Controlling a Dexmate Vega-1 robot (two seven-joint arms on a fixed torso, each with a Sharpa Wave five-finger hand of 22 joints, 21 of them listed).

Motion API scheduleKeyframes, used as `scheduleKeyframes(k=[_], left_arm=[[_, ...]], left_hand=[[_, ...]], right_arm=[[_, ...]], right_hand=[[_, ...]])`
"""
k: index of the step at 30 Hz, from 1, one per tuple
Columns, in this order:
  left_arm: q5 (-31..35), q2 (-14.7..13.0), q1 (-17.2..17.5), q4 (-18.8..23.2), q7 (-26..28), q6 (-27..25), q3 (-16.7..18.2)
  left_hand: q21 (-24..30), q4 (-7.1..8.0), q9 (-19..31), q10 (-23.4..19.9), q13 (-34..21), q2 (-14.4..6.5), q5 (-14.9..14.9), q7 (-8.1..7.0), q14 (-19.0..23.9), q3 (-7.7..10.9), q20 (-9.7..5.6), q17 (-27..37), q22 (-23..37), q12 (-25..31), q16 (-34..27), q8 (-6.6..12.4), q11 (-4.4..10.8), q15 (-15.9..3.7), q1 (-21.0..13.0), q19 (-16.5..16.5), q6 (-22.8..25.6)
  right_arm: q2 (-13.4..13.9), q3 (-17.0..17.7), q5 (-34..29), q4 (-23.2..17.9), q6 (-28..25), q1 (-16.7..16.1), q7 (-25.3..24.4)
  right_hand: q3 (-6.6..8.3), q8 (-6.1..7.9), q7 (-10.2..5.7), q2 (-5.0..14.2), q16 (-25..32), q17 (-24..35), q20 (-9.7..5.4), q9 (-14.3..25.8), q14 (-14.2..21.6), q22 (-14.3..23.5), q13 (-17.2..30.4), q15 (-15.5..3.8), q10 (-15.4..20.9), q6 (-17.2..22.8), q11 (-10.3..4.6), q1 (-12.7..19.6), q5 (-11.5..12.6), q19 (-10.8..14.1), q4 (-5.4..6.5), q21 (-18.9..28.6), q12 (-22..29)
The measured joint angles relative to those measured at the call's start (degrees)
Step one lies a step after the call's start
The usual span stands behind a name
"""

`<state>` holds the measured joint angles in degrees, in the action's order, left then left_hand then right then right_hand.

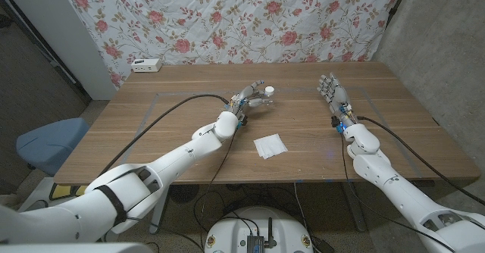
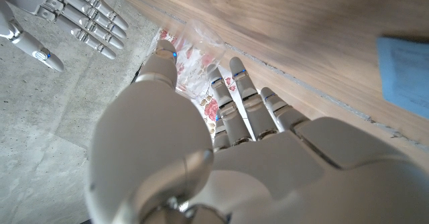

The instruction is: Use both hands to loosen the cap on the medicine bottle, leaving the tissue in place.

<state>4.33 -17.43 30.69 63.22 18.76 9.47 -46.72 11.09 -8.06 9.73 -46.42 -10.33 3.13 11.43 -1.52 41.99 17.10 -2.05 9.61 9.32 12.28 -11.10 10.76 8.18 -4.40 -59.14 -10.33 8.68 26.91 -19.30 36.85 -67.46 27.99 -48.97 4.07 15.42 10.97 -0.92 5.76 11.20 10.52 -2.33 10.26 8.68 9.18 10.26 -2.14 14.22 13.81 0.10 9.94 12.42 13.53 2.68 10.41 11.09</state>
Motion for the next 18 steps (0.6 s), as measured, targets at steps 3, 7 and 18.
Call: scheduleKeyframes(k=[3,7,18], left_arm=[[0.19,-0.50,0.66,1.59,0.00,-0.87,0.32],[0.29,-0.98,1.43,3.25,0.00,-1.89,0.72],[0.35,-1.80,2.92,6.51,-0.05,-3.48,1.57]], left_hand=[[0.00,-0.16,0.00,0.00,0.00,0.00,0.00,0.00,0.00,-0.17,-0.23,0.00,0.00,0.00,0.00,0.00,0.00,0.00,0.00,-0.22,0.00],[0.00,-0.01,0.00,-0.22,-0.12,0.00,0.00,0.12,0.44,-0.47,-0.31,0.00,0.00,-0.22,0.00,0.00,0.17,0.17,0.00,-1.13,-0.13],[0.38,-0.01,0.00,-0.72,-0.21,-0.69,-0.22,1.87,1.03,-0.94,5.81,-0.28,0.00,-0.64,0.30,0.00,-0.08,-0.21,-0.69,-6.23,0.39]], right_arm=[[0.46,-0.28,-0.71,-0.97,-0.43,-0.07,-0.42],[1.02,-0.65,-1.59,-2.20,-0.86,-0.10,-0.91],[2.35,-1.57,-4.33,-5.13,-2.01,-0.10,-2.54]], right_hand=[[0.00,0.00,0.00,0.00,0.00,0.00,0.00,0.00,0.00,0.00,0.00,0.00,-0.04,0.00,0.04,0.00,0.00,0.00,0.00,0.00,0.00],[0.24,0.00,0.00,0.00,0.00,0.00,0.00,0.00,0.00,0.00,0.00,0.00,-0.22,0.00,0.22,0.01,0.00,0.00,-0.24,0.00,0.00],[0.39,0.00,-0.42,0.00,0.00,0.00,0.00,0.00,0.00,0.00,0.00,0.00,-0.21,0.41,0.21,0.01,0.00,0.00,-0.39,0.00,0.00]])
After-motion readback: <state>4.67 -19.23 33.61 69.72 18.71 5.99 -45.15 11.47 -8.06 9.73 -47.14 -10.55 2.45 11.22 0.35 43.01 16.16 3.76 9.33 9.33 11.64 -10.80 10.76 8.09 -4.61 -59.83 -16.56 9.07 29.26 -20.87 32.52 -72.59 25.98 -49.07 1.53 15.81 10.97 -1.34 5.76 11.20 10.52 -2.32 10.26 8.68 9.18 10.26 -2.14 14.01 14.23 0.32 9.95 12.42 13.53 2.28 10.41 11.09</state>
